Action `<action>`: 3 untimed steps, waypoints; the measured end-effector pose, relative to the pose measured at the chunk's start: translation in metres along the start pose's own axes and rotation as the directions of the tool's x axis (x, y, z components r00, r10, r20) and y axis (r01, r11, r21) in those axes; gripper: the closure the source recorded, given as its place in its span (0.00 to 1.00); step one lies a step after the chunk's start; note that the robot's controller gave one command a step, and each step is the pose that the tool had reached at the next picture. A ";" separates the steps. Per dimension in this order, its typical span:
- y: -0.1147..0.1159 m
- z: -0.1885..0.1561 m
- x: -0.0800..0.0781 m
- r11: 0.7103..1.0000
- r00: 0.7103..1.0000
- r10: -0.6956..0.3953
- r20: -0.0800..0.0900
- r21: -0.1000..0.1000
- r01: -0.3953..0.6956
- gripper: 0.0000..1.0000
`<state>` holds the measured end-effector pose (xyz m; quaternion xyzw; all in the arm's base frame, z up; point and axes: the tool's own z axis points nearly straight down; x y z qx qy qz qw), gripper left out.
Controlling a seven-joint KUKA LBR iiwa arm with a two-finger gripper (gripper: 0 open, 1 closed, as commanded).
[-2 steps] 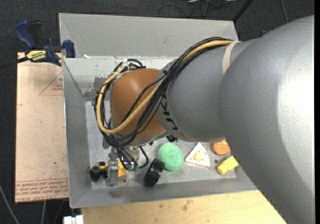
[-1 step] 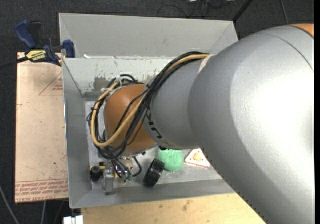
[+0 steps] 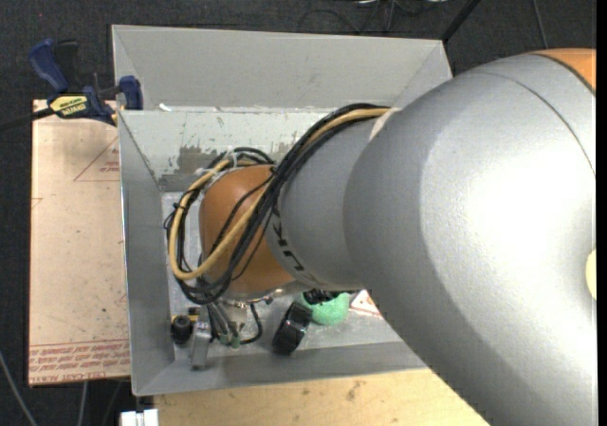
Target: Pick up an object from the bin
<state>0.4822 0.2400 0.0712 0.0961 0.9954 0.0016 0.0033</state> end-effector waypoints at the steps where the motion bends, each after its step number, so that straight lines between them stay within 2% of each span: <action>1: 0.003 -0.001 -0.005 0.981 0.981 -0.191 0.004 -0.005 0.192 1.00; 3: 0.002 -0.005 -0.004 0.982 0.982 -0.191 -0.003 -0.002 0.191 1.00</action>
Offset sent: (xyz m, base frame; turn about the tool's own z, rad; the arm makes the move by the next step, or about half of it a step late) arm 0.0000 0.0000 0.0000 0.0000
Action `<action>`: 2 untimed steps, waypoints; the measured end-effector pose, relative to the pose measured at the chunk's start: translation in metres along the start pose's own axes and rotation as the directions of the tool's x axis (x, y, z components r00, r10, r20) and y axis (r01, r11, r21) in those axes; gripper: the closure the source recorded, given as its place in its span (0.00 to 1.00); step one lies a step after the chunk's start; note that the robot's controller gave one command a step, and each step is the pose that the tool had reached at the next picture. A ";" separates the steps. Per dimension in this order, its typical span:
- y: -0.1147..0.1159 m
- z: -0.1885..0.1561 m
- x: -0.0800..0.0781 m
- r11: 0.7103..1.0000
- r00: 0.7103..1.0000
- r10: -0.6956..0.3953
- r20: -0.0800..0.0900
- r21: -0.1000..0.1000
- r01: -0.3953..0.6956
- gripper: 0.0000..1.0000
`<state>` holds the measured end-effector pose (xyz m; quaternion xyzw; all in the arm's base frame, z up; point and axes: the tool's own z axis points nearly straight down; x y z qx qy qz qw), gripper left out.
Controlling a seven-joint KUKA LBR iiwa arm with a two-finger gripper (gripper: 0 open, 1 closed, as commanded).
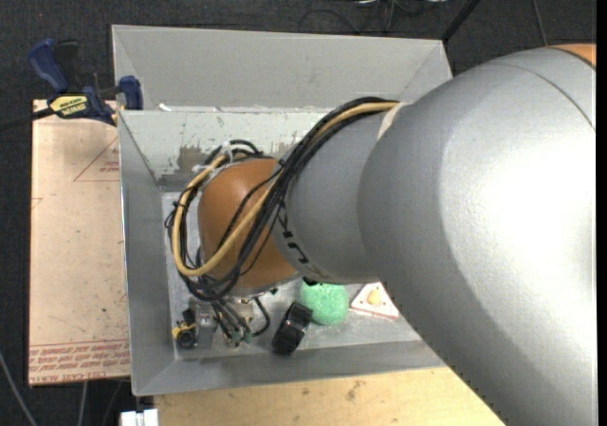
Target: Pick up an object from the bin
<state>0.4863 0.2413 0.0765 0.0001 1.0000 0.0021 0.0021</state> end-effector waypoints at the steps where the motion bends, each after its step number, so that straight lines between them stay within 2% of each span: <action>1: -0.001 -0.021 0.001 1.000 1.000 0.000 -0.007 0.004 0.000 1.00; 2: 0.001 -0.039 -0.001 1.000 1.000 0.000 0.000 0.001 0.000 1.00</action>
Offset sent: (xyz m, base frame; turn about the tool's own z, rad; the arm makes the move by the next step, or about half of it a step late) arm -0.0002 0.0000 0.0425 0.0000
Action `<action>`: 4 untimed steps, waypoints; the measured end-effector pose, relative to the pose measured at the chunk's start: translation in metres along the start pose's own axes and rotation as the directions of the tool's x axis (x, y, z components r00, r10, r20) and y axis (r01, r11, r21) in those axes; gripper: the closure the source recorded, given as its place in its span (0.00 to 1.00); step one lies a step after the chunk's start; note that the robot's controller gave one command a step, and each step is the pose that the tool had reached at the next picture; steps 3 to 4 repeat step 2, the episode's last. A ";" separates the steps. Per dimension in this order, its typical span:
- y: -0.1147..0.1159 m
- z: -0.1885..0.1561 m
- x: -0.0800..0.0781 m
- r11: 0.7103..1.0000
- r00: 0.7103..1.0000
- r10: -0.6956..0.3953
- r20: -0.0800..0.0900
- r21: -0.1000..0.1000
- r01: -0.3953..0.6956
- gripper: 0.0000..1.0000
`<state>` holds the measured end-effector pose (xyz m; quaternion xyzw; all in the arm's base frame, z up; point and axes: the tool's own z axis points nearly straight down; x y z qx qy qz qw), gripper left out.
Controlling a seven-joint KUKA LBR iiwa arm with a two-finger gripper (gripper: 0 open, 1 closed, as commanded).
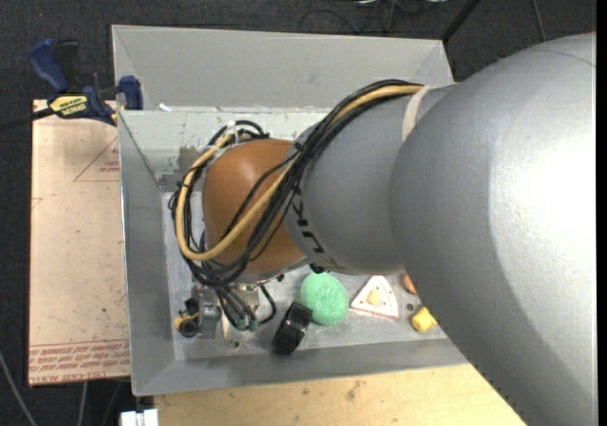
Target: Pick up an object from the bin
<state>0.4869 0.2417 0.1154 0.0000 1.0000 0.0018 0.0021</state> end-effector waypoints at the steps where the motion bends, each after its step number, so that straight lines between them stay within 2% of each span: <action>1: 0.000 -0.008 -0.001 1.000 1.000 0.000 0.003 -0.001 0.000 1.00; 2: 0.000 -0.013 0.001 1.000 1.000 0.000 -0.003 0.002 0.000 1.00; 4: 0.000 -0.013 0.001 1.000 1.000 0.000 -0.003 0.002 0.000 1.00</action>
Offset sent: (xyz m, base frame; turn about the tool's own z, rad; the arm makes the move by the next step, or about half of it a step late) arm -0.0001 -0.0001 0.0422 0.0000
